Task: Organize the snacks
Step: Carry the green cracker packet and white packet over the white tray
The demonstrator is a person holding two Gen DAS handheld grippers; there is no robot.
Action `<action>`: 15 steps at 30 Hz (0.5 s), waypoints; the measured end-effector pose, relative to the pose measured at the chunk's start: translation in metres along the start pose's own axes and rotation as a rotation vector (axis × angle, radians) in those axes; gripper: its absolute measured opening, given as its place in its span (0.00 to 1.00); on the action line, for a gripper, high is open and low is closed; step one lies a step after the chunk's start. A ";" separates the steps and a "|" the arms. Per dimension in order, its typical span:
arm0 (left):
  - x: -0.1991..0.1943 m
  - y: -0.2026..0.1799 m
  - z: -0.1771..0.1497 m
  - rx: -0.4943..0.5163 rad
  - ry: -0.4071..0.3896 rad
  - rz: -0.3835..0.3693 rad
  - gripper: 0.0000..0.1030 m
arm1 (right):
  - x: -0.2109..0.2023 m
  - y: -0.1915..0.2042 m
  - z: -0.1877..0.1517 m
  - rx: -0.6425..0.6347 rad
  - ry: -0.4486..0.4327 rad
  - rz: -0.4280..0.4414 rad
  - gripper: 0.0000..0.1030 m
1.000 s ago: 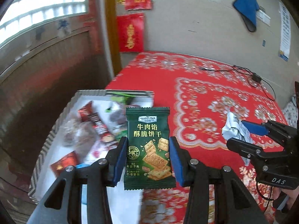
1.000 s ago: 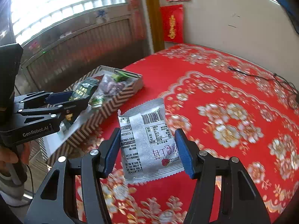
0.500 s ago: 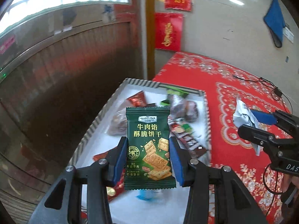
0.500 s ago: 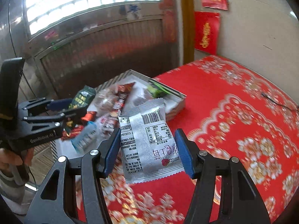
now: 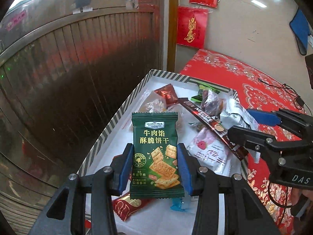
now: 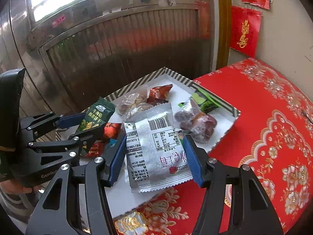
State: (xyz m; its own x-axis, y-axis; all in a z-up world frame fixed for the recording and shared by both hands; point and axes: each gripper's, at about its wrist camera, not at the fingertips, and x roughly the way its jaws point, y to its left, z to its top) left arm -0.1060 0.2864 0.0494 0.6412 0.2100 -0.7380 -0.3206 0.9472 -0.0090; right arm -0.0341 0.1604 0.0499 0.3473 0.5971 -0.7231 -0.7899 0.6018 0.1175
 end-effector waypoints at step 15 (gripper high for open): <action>0.004 0.006 0.000 -0.022 -0.007 0.013 0.45 | 0.014 0.014 0.007 -0.006 0.013 0.000 0.57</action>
State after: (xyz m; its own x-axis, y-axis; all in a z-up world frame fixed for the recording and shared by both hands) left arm -0.1056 0.2928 0.0460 0.6416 0.2238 -0.7337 -0.3441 0.9388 -0.0144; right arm -0.0367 0.1810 0.0465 0.3410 0.5897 -0.7321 -0.7927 0.5990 0.1133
